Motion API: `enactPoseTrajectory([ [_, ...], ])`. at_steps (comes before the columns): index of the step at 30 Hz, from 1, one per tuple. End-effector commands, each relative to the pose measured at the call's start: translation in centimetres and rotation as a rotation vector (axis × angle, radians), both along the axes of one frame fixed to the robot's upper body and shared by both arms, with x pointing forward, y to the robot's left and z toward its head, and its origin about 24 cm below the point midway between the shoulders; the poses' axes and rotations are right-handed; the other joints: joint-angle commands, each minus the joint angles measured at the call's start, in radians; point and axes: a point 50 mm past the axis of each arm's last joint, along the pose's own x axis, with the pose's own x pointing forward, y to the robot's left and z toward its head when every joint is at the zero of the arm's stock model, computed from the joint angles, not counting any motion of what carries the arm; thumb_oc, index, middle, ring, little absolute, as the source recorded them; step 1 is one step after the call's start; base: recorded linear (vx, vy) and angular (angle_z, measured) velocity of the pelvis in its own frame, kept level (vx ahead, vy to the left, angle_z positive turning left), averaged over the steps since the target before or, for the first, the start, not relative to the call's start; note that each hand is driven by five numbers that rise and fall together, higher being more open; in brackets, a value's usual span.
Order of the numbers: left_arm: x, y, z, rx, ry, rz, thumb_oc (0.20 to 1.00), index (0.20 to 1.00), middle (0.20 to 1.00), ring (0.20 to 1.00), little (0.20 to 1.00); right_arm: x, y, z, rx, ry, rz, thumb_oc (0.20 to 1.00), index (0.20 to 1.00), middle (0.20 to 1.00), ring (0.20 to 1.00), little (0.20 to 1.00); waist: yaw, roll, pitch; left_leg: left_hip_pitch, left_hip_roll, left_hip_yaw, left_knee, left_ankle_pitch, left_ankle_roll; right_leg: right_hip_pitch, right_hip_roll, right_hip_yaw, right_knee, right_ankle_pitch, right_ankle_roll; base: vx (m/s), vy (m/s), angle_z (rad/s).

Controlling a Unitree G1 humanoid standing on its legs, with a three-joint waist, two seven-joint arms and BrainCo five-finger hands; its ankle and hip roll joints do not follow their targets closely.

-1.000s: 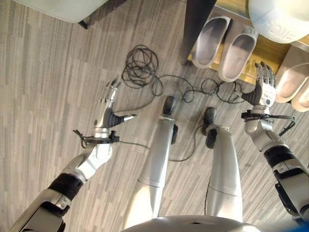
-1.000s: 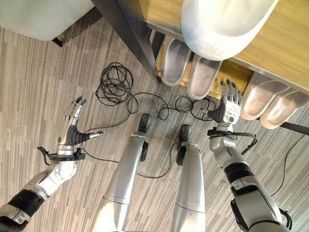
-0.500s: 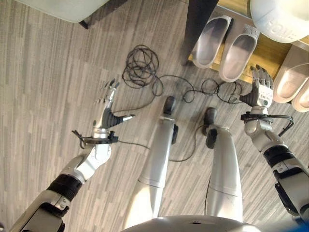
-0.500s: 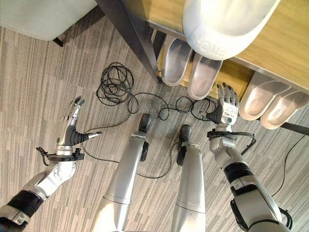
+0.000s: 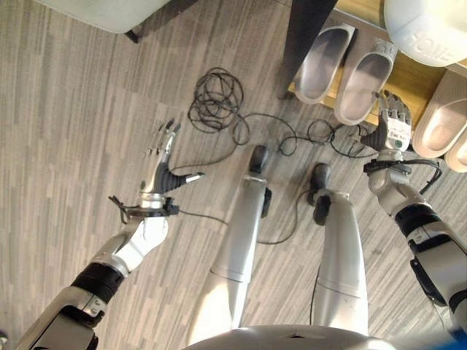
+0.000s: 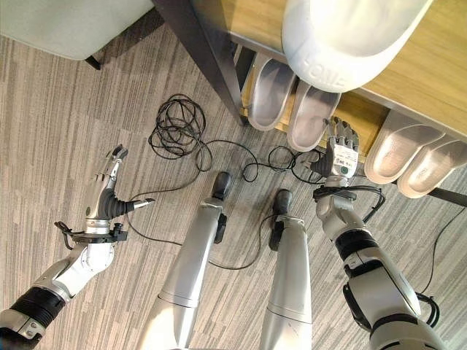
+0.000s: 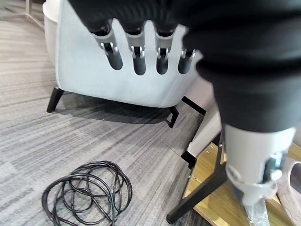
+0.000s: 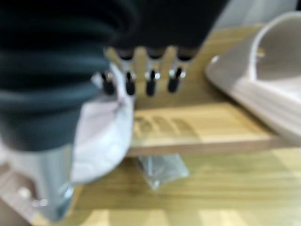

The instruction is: Arrange the slippers neatly on the shoe rack.

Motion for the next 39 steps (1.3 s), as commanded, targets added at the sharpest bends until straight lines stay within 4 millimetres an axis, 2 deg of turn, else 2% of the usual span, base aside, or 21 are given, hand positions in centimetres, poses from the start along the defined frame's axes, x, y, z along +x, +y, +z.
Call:
enactPoseTrajectory([
  [1,-0.7,-0.2,0.3,-0.01,-0.016,-0.044,1.0,1.0,1.0,1.0,1.0,-0.2,-0.8,1.1,-0.033,-0.04,-0.009,1.0,1.0,1.0,1.0,1.0,0.007,0.046,-0.019,-0.022,0.001,0.018,-0.154,0.032,0.037,0.024,0.029,0.015,-0.062,0.024,-0.028,0.01,0.004,0.03],
  [7,-0.6,-0.2,0.4,-0.013,-0.019,-0.047,1.0,1.0,1.0,1.0,1.0,0.2,-0.8,1.3,-0.04,-0.033,-0.017,1.0,1.0,1.0,1.0,1.0,0.011,0.048,-0.017,-0.023,-0.001,0.017,-0.155,0.034,0.036,0.026,0.026,0.014,-0.062,0.023,-0.028,0.0,0.0,0.0],
  [12,-0.5,-0.1,0.5,-0.01,-0.02,-0.047,1.0,1.0,1.0,1.0,1.0,0.5,-0.8,2.3,-0.046,-0.058,-0.024,1.0,1.0,1.0,1.0,1.0,0.015,0.051,-0.015,-0.026,-0.002,0.017,-0.154,0.034,0.036,0.023,0.025,0.014,-0.059,0.02,-0.03,0.0,0.0,0.0],
  [22,-0.4,-0.1,0.4,-0.019,-0.005,-0.035,1.0,1.0,1.0,1.0,1.0,0.3,-0.8,3.1,-0.052,-0.096,-0.023,1.0,1.0,1.0,1.0,1.0,0.013,0.047,-0.016,-0.021,-0.001,0.021,-0.148,0.031,0.038,0.024,0.026,0.012,-0.055,0.019,-0.031,0.0,0.0,0.0],
  [28,-0.5,-0.2,0.3,-0.035,0.005,-0.037,1.0,1.0,1.0,1.0,1.0,-0.5,-1.4,1.2,-0.033,-0.038,-0.051,1.0,1.0,1.0,1.0,1.0,0.009,0.046,-0.018,-0.012,-0.001,0.022,-0.147,0.031,0.038,0.031,0.031,0.013,-0.052,0.02,-0.032,0.0,0.0,0.0],
  [31,-0.7,-0.2,0.0,-0.048,0.025,-0.036,1.0,1.0,1.0,1.0,1.0,-1.5,-1.7,-0.9,-0.005,0.009,-0.061,1.0,1.0,1.0,1.0,1.0,0.002,0.042,-0.016,-0.002,0.003,0.023,-0.142,0.03,0.038,0.038,0.03,0.012,-0.048,0.021,-0.034,0.0,0.0,0.0],
  [39,-1.0,0.2,-0.9,-0.065,0.08,-0.017,1.0,1.0,1.0,1.0,1.0,-3.9,-2.1,-3.6,0.033,0.061,-0.046,1.0,1.0,1.0,1.0,1.0,-0.017,0.038,-0.004,0.011,0.013,0.024,-0.131,0.035,0.035,0.051,0.027,0.015,-0.037,0.026,-0.035,0.0,0.0,0.0],
])
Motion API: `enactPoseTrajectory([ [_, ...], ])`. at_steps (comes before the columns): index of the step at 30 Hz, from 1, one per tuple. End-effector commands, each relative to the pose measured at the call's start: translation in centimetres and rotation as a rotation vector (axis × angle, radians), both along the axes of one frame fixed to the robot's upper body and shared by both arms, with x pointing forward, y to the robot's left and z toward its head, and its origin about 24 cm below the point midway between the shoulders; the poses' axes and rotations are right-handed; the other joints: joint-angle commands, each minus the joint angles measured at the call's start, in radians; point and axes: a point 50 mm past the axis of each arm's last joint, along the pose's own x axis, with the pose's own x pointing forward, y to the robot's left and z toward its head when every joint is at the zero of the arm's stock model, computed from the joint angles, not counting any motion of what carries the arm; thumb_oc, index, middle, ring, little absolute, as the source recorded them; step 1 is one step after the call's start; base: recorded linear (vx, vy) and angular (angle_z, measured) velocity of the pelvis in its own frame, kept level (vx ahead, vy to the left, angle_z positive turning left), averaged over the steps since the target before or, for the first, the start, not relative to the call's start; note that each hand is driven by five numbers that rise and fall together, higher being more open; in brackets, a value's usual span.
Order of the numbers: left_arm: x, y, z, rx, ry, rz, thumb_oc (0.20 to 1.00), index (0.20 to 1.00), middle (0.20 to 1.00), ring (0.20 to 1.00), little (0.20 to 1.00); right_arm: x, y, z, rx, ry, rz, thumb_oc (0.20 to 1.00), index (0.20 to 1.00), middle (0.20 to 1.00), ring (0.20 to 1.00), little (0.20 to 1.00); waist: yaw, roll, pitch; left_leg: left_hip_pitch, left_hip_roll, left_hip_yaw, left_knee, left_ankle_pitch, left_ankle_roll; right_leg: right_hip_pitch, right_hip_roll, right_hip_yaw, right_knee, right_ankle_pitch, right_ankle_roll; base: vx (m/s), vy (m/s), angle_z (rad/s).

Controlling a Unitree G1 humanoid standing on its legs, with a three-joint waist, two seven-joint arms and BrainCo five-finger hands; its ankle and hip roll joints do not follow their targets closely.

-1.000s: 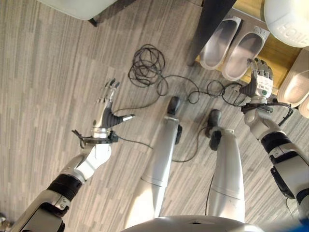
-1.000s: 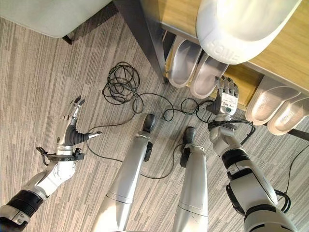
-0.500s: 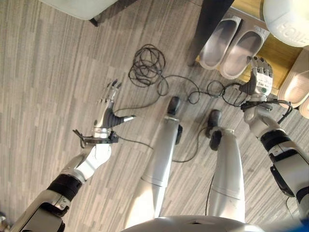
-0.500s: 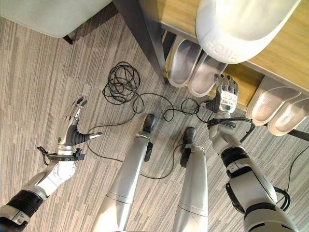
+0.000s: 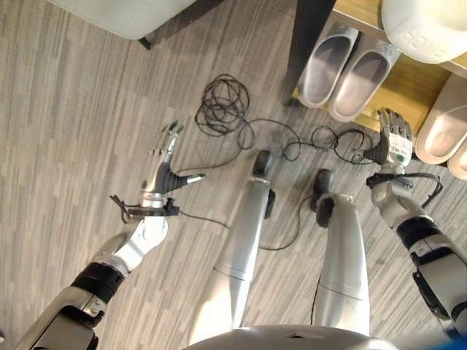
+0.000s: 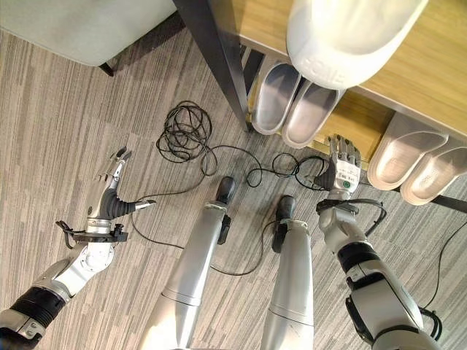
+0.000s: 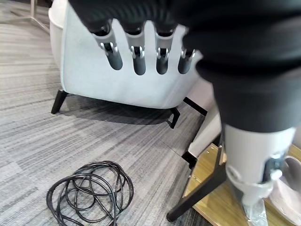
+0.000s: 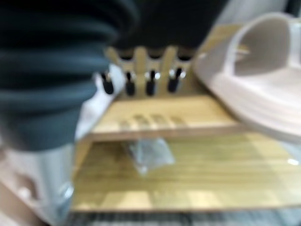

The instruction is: Arrange the slippers neatly on the shoe rack.

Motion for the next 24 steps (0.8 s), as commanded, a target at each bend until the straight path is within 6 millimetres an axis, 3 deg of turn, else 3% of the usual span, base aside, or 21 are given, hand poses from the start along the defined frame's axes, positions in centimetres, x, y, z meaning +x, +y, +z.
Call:
enactPoseTrajectory([
  [1,-1.2,0.3,-0.8,-0.072,0.024,0.014,1.0,1.0,1.0,1.0,1.0,-1.4,-0.6,0.1,0.004,-0.049,0.022,1.0,1.0,1.0,1.0,1.0,-0.016,0.037,-0.003,-0.006,0.018,0.011,-0.179,0.05,0.038,0.047,0.027,0.004,-0.099,0.043,-0.028,0.0,0.0,0.0],
  [16,-1.7,-0.2,-4.5,-0.121,0.221,0.029,1.0,1.0,1.0,1.0,1.0,-6.5,3.1,-5.8,0.122,0.164,0.249,1.0,1.0,1.0,1.0,1.0,-0.069,0.002,-0.033,0.219,0.05,0.015,-0.382,0.119,0.027,0.246,0.022,-0.001,-0.257,0.073,-0.03,-0.04,0.0,-0.01],
  [24,-3.0,-0.4,-7.0,-0.139,0.352,0.023,1.0,1.0,1.0,1.0,1.0,-11.0,4.5,-11.2,0.156,0.461,0.347,1.0,1.0,1.0,1.0,1.0,-0.088,-0.016,-0.083,0.461,0.067,0.009,-0.485,0.134,0.018,0.504,0.015,-0.024,-0.386,0.082,-0.029,0.05,-0.008,0.0],
])
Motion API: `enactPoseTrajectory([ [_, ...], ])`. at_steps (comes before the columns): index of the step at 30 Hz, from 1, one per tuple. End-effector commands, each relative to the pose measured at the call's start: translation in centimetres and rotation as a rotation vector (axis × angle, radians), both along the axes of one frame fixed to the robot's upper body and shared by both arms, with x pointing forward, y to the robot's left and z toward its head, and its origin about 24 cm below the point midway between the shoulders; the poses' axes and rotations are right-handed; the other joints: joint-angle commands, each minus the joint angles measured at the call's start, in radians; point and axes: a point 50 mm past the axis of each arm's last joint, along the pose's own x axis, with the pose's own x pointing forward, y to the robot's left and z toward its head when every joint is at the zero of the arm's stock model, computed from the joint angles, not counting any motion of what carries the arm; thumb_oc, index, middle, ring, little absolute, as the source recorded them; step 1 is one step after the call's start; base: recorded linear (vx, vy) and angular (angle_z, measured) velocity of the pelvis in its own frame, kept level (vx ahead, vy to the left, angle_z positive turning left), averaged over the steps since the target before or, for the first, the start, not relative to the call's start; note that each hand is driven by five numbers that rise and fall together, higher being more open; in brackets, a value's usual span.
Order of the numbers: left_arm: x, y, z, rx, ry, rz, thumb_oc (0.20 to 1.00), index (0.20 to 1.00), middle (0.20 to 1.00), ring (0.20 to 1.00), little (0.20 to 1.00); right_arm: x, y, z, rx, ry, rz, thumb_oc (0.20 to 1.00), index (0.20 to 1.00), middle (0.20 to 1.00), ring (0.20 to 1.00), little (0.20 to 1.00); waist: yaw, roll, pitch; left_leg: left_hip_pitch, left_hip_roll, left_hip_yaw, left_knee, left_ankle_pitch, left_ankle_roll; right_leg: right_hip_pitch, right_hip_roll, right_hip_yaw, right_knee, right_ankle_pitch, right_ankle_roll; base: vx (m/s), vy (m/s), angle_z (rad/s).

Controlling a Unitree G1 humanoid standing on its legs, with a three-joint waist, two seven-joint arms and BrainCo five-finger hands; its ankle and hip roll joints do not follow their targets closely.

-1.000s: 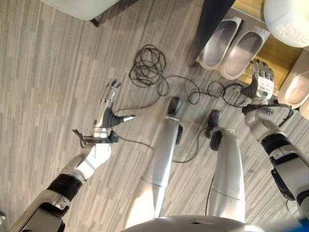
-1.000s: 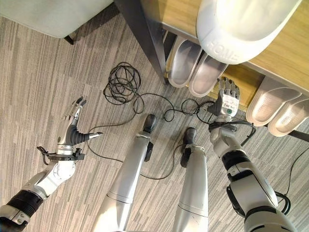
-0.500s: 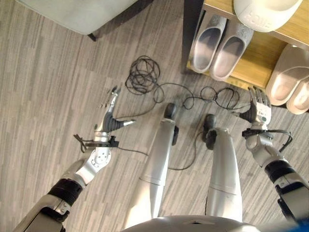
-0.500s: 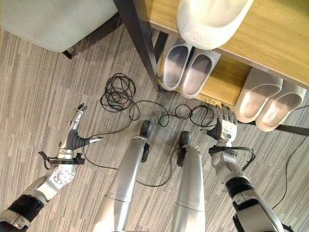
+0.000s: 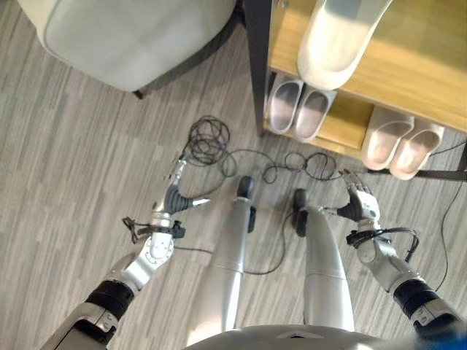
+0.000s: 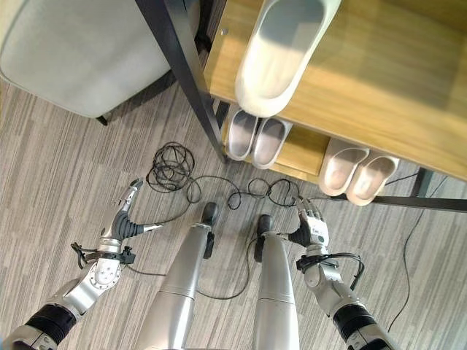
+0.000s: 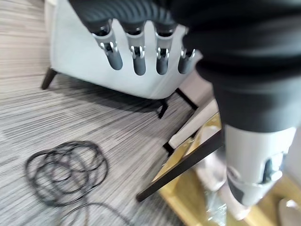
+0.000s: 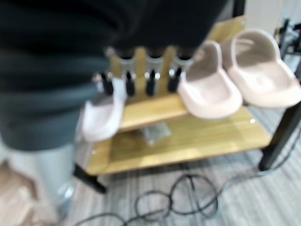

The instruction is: Arrange the slippers neatly on the shoe rack.

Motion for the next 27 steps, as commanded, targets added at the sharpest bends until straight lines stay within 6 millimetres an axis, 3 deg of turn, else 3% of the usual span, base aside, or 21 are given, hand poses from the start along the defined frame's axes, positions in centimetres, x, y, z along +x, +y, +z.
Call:
enactPoseTrajectory([
  [1,-1.5,0.1,-1.4,-0.04,0.056,0.001,1.0,1.0,1.0,1.0,1.0,-2.6,-0.7,-1.7,-0.037,0.097,0.056,1.0,1.0,1.0,1.0,1.0,0.004,0.031,-0.065,0.047,0.031,0.011,-0.238,0.094,0.014,0.098,0.013,-0.006,-0.145,0.033,-0.017,0.08,-0.006,0.03],
  [2,-1.9,0.1,-2.1,-0.03,0.089,0.007,1.0,1.0,1.0,1.0,1.0,-3.8,-0.7,-2.9,-0.031,0.161,0.055,1.0,1.0,1.0,1.0,1.0,0.001,0.023,-0.076,0.114,0.031,0.008,-0.263,0.093,0.012,0.171,0.012,-0.012,-0.175,0.03,-0.014,0.06,-0.007,0.02],
  [4,-2.0,0.2,-2.6,-0.025,0.108,0.014,1.0,1.0,1.0,1.0,1.0,-4.2,-0.6,-3.3,-0.028,0.185,0.055,1.0,1.0,1.0,1.0,1.0,-0.001,0.023,-0.074,0.153,0.032,0.007,-0.278,0.098,0.012,0.21,0.012,-0.016,-0.194,0.036,-0.013,0.05,0.011,0.03],
  [5,-2.4,0.3,-3.2,-0.035,0.134,0.03,1.0,1.0,1.0,1.0,1.0,-5.4,-0.6,-4.5,-0.008,0.244,0.04,1.0,1.0,1.0,1.0,1.0,0.0,0.021,-0.081,0.217,0.033,0.004,-0.321,0.137,0.011,0.27,0.014,-0.029,-0.231,0.064,-0.012,0.05,0.024,0.03],
  [6,-2.6,0.4,-3.5,-0.042,0.144,0.041,1.0,1.0,1.0,1.0,1.0,-6.1,-0.6,-5.1,0.003,0.278,0.028,1.0,1.0,1.0,1.0,1.0,-0.003,0.019,-0.086,0.259,0.031,0.001,-0.344,0.142,0.009,0.312,0.015,-0.032,-0.252,0.065,-0.009,0.07,0.029,0.03],
  [16,-3.9,0.4,-5.7,-0.069,0.271,0.067,1.0,1.0,1.0,1.0,1.0,-10.9,0.7,-8.4,0.152,0.493,-0.025,1.0,1.0,1.0,1.0,1.0,-0.033,0.009,-0.139,0.592,0.031,-0.018,-0.504,0.148,0.009,0.628,0.033,-0.064,-0.4,0.069,0.008,0.11,0.004,0.02],
  [17,-3.8,-0.4,-6.1,-0.082,0.296,0.037,1.0,1.0,1.0,1.0,1.0,-13.2,-0.2,-10.9,0.127,0.645,-0.129,1.0,1.0,1.0,1.0,1.0,-0.031,0.015,-0.146,0.62,0.03,-0.019,-0.515,0.146,0.009,0.661,0.035,-0.066,-0.417,0.071,0.01,0.06,0.028,0.02],
  [20,-3.8,-1.6,-5.8,-0.044,0.317,-0.084,1.0,1.0,1.0,1.0,1.0,-12.9,-0.7,-12.1,0.108,0.723,-0.247,1.0,1.0,1.0,1.0,1.0,-0.026,0.039,-0.166,0.688,0.028,-0.021,-0.541,0.139,0.012,0.725,0.035,-0.071,-0.452,0.08,0.016,0.07,0.057,0.01],
  [27,-4.2,-2.3,-4.2,0.001,0.338,-0.249,1.0,1.0,1.0,1.0,1.0,-13.9,-1.6,-12.7,0.15,0.8,-0.369,1.0,1.0,1.0,1.0,1.0,-0.018,0.044,-0.218,0.845,0.037,-0.005,-0.606,0.119,0.011,0.873,0.039,-0.079,-0.529,0.087,0.032,0.08,0.03,0.02],
])
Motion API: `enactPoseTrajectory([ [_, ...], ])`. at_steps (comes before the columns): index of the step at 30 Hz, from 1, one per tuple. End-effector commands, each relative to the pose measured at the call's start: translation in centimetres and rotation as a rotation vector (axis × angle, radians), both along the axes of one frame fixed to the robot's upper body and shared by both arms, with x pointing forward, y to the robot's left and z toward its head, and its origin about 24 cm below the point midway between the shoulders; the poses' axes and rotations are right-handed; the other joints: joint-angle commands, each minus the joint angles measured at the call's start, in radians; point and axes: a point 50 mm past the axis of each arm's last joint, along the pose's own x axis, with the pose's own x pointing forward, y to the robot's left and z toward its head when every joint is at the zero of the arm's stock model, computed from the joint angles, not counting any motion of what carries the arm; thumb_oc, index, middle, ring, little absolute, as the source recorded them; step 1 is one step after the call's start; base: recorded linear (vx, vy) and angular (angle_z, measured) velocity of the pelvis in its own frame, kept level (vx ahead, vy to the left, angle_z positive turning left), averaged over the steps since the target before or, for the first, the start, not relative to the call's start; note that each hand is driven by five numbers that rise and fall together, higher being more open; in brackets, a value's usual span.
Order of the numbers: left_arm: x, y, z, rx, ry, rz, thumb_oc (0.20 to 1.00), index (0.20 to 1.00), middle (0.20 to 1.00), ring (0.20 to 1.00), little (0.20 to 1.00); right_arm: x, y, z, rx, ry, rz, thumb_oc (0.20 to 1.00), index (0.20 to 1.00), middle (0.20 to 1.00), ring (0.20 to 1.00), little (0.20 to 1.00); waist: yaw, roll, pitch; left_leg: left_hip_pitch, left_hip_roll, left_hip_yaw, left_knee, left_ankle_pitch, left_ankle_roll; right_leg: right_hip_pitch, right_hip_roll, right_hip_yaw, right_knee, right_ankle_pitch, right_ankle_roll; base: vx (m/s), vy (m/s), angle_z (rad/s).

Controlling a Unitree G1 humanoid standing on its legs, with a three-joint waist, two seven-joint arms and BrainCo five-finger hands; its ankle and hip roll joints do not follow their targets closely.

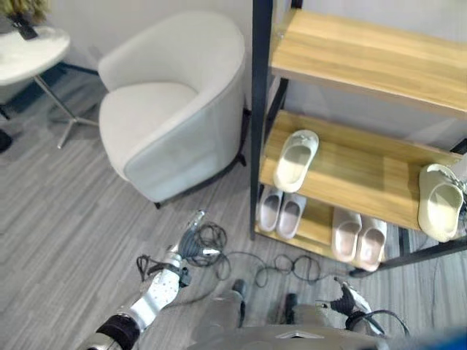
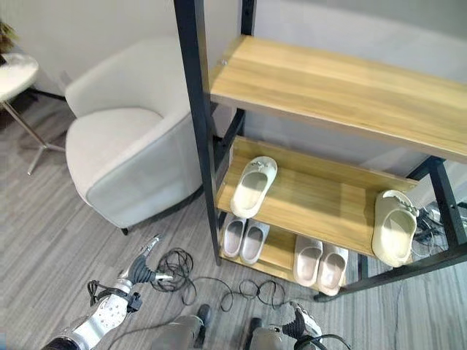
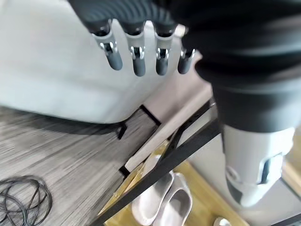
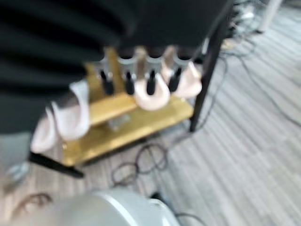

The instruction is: Arrange the slippers neatly on the shoe rack.

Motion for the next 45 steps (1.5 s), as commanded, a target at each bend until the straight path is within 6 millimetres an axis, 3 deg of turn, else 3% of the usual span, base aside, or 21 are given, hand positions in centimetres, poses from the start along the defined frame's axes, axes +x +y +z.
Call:
enactPoseTrajectory([
  [1,1.0,-0.6,2.6,-0.039,-0.096,-0.082,1.0,1.0,1.0,1.0,1.0,-0.3,-1.5,0.2,-0.017,0.011,-0.068,1.0,1.0,1.0,1.0,1.0,-0.004,0.019,-0.015,0.052,0.018,0.031,-0.126,0.049,-0.022,0.037,0.049,-0.009,0.02,-0.018,0.01,0.04,0.004,0.02],
  [5,1.0,-0.5,3.2,0.047,-0.073,-0.189,1.0,1.0,1.0,1.0,1.0,-1.2,-2.1,-0.1,-0.003,0.063,-0.132,1.0,1.0,1.0,1.0,1.0,-0.003,0.018,-0.043,0.124,0.021,0.039,-0.162,0.043,-0.023,0.105,0.049,-0.007,-0.021,-0.016,0.014,0.02,-0.003,-0.03],
  [7,0.5,0.1,3.9,0.168,-0.072,-0.29,1.0,1.0,1.0,1.0,1.0,-1.9,-2.5,-0.4,0.001,0.112,-0.158,1.0,1.0,1.0,1.0,1.0,0.002,0.022,-0.07,0.168,0.02,0.049,-0.18,0.035,-0.023,0.147,0.048,-0.003,-0.05,-0.014,0.018,0.04,0.001,-0.05],
  [12,0.2,2.2,4.0,0.247,-0.077,-0.219,1.0,1.0,1.0,1.0,1.0,-3.3,-3.0,-0.6,0.017,0.169,-0.231,1.0,1.0,1.0,1.0,1.0,0.011,0.024,-0.098,0.228,0.022,0.055,-0.197,0.036,-0.023,0.208,0.046,0.0,-0.088,-0.001,0.019,0.0,0.005,-0.09],
  [17,0.4,1.8,4.4,0.213,-0.104,-0.191,1.0,1.0,1.0,1.0,1.0,-4.3,-3.4,-0.8,0.018,0.204,-0.288,1.0,1.0,1.0,1.0,1.0,0.011,0.024,-0.113,0.267,0.02,0.056,-0.196,0.023,-0.022,0.252,0.045,0.005,-0.098,-0.007,0.018,0.0,0.003,-0.02],
  [21,0.0,0.3,4.4,0.111,-0.09,-0.203,1.0,1.0,1.0,1.0,1.0,-5.1,-3.8,-0.9,0.027,0.223,-0.37,1.0,1.0,1.0,1.0,1.0,0.001,0.024,-0.123,0.292,0.022,0.067,-0.201,0.009,-0.024,0.277,0.041,0.027,-0.142,0.007,0.022,-0.05,-0.006,-0.03],
  [24,-0.3,0.0,4.3,0.054,-0.081,-0.175,1.0,1.0,1.0,1.0,1.0,-4.2,-3.9,-0.7,0.025,0.205,-0.385,1.0,1.0,1.0,1.0,1.0,0.002,0.035,-0.108,0.274,0.034,0.092,-0.184,0.012,-0.028,0.263,0.031,0.036,-0.147,0.027,0.03,-0.16,-0.058,-0.26],
  [25,-0.8,-0.1,4.2,0.018,-0.082,-0.147,1.0,1.0,1.0,1.0,1.0,-3.0,-4.0,-0.5,0.019,0.169,-0.372,1.0,1.0,1.0,1.0,1.0,0.027,0.047,-0.089,0.278,0.061,0.15,-0.175,-0.001,-0.036,0.258,0.002,-0.006,-0.154,0.033,0.039,-0.3,-0.158,-0.55],
  [27,-1.0,-0.4,4.2,-0.011,-0.077,-0.144,1.0,1.0,1.0,1.0,1.0,-2.0,-4.0,-0.3,0.012,0.145,-0.348,1.0,1.0,1.0,1.0,1.0,0.053,0.056,-0.077,0.285,0.093,0.201,-0.176,0.005,-0.051,0.273,-0.03,-0.094,-0.161,0.037,0.046,-0.23,-0.179,-1.35],
  [29,-1.0,-0.5,4.2,-0.016,-0.076,-0.151,1.0,1.0,1.0,1.0,1.0,-1.9,-4.0,-0.2,0.007,0.144,-0.347,1.0,1.0,1.0,1.0,1.0,0.056,0.06,-0.074,0.293,0.104,0.204,-0.182,0.013,-0.056,0.281,-0.032,-0.115,-0.16,0.034,0.044,-0.07,-0.108,-1.12],
  [36,-0.9,-2.9,5.1,-0.069,-0.11,-0.248,1.0,1.0,1.0,1.0,1.0,-1.4,-4.7,0.1,-0.023,0.114,-0.38,1.0,1.0,1.0,1.0,1.0,0.029,0.086,-0.058,0.27,0.174,0.17,-0.168,0.082,-0.104,0.328,0.037,-0.128,-0.2,-0.004,0.005,-0.14,-0.215,0.09],
  [38,-1.1,-3.7,5.4,-0.102,-0.129,-0.266,1.0,1.0,1.0,1.0,1.0,-0.9,-5.2,0.4,-0.053,0.099,-0.369,1.0,1.0,1.0,1.0,1.0,0.028,0.098,-0.044,0.243,0.208,0.167,-0.131,0.117,-0.126,0.336,0.055,-0.131,-0.212,-0.007,-0.011,-0.17,-0.224,0.11],
  [39,-1.2,-3.8,5.7,-0.114,-0.142,-0.273,1.0,1.0,1.0,1.0,1.0,0.3,-4.8,0.7,-0.057,0.041,-0.314,1.0,1.0,1.0,1.0,1.0,0.029,0.096,-0.043,0.239,0.217,0.168,-0.115,0.116,-0.127,0.339,0.061,-0.129,-0.217,-0.006,-0.018,-0.12,-0.195,0.05],
  [42,-1.1,-3.5,5.6,-0.096,-0.154,-0.242,1.0,1.0,1.0,1.0,1.0,0.5,-4.6,0.7,-0.035,0.026,-0.322,1.0,1.0,1.0,1.0,1.0,0.025,0.091,-0.031,0.216,0.204,0.157,-0.076,0.118,-0.122,0.335,0.059,-0.115,-0.217,-0.002,-0.022,-0.07,-0.101,0.08],
  [44,-0.8,-3.6,5.6,-0.1,-0.17,-0.225,1.0,1.0,1.0,1.0,1.0,-0.4,-4.6,0.5,-0.055,0.051,-0.295,1.0,1.0,1.0,1.0,1.0,0.028,0.091,-0.026,0.188,0.142,0.115,-0.083,0.104,-0.106,0.324,0.058,-0.092,-0.223,0.002,-0.023,0.0,-0.066,-0.21],
  [45,-0.8,-3.8,5.6,-0.119,-0.179,-0.207,1.0,1.0,1.0,1.0,1.0,-0.8,-4.7,0.4,-0.066,0.07,-0.299,1.0,1.0,1.0,1.0,1.0,0.036,0.095,-0.026,0.144,0.09,0.108,-0.103,0.126,-0.098,0.33,0.061,-0.073,-0.233,0.008,-0.024,0.07,-0.033,-0.33],
])
